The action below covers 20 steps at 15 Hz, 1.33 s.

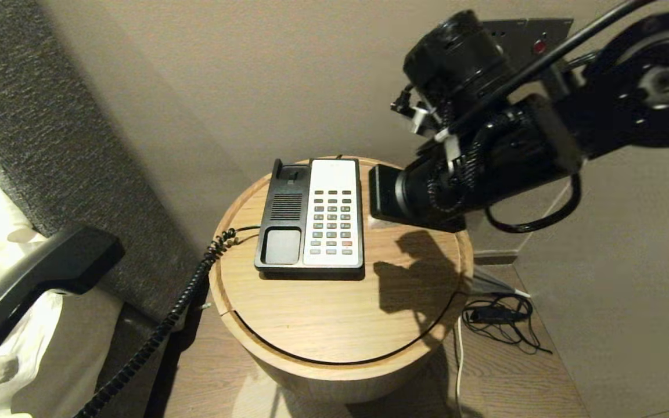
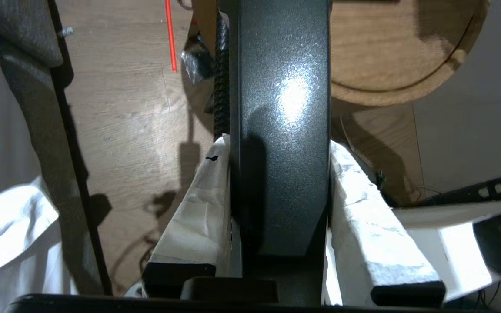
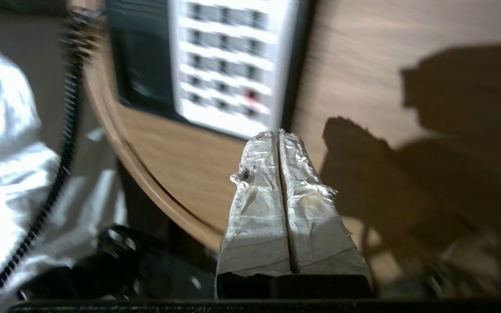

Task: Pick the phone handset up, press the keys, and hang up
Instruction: Put the handset back

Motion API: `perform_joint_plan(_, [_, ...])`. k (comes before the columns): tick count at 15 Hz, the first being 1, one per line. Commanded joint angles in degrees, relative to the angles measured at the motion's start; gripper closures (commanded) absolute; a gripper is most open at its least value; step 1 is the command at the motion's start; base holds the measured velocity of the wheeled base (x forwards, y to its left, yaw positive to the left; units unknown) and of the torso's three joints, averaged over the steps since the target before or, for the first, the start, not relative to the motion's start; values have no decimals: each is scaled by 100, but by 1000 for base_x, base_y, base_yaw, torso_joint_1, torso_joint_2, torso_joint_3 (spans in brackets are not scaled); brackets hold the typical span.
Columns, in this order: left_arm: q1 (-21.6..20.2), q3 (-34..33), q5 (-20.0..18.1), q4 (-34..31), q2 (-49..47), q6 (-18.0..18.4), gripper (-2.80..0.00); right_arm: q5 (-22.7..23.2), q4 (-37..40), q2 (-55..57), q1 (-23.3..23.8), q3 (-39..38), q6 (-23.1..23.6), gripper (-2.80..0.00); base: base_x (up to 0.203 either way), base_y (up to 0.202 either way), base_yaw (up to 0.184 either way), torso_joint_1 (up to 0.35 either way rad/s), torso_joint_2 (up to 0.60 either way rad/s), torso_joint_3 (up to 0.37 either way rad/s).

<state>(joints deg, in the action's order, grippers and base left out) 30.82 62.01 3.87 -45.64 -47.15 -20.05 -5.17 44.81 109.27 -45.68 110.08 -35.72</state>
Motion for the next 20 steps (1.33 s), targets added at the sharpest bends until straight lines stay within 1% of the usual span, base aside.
perform_joint_plan(1, [-5, -182, 39, 126, 7, -23, 0, -60, 1049, -992, 180, -31, -30, 0, 0, 0, 0, 0, 0, 0])
perform_joint_plan(3, [-5, -466, 60, 442, 13, -9, 0, -98, 1838, -1871, 311, -120, -99, 0, 0, 0, 0, 0, 0, 0])
perform_joint_plan(4, [-11, -538, 49, 605, 11, -8, 0, -111, 1992, -2291, 422, -198, -235, 0, 0, 0, 0, 0, 0, 0])
perform_joint_plan(5, [-32, -559, 53, 697, -31, -7, 0, -126, 2012, -2673, 651, -303, -540, 0, 0, 0, 0, 0, 0, 0])
perform_joint_plan(6, [-90, -515, 47, 714, -69, -7, 0, -131, 1908, -2900, 1054, -399, -835, 0, 0, 0, 0, 0, 0, 0])
perform_joint_plan(7, [-190, -486, 44, 730, -100, 2, 0, -131, 1732, -3056, 1526, -479, -1026, 0, 0, 0, 0, 0, 0, 0])
perform_joint_plan(8, [-224, -489, 44, 732, -101, 10, 0, -154, 1595, -3276, 1863, -612, -1139, 0, 0, 0, 0, 0, 0, 0])
perform_joint_plan(9, [-234, -499, 47, 732, -110, 8, 0, -231, 1508, -3500, 2005, -823, -1192, 0, 0, 0, 0, 0, 0, 0])
perform_joint_plan(11, [-234, -513, 46, 750, -108, 10, 0, -325, 1416, -3796, 2062, -1212, -1201, 0, 0, 0, 0, 0, 0, 0])
perform_joint_plan(13, [-252, -558, 53, 750, -92, 10, 0, -343, 1294, -4026, 2301, -1622, -1204, 0, 0, 0, 0, 0, 0, 0])
perform_joint_plan(17, [-307, -607, 45, 779, -132, 64, 0, -344, 1170, -4283, 2362, -2006, -1201, 0, 0, 0, 0, 0, 0, 0])
perform_joint_plan(18, [-298, -594, 5, 872, -201, 80, 0, -344, 1181, -4353, 2362, -2046, -1212, 0, 0, 0, 0, 0, 0, 0])
perform_joint_plan(20, [-274, -605, -70, 1261, -513, 81, 0, -342, 1209, -4428, 2354, -2197, -1244, 0, 0, 0, 0, 0, 0, 0])
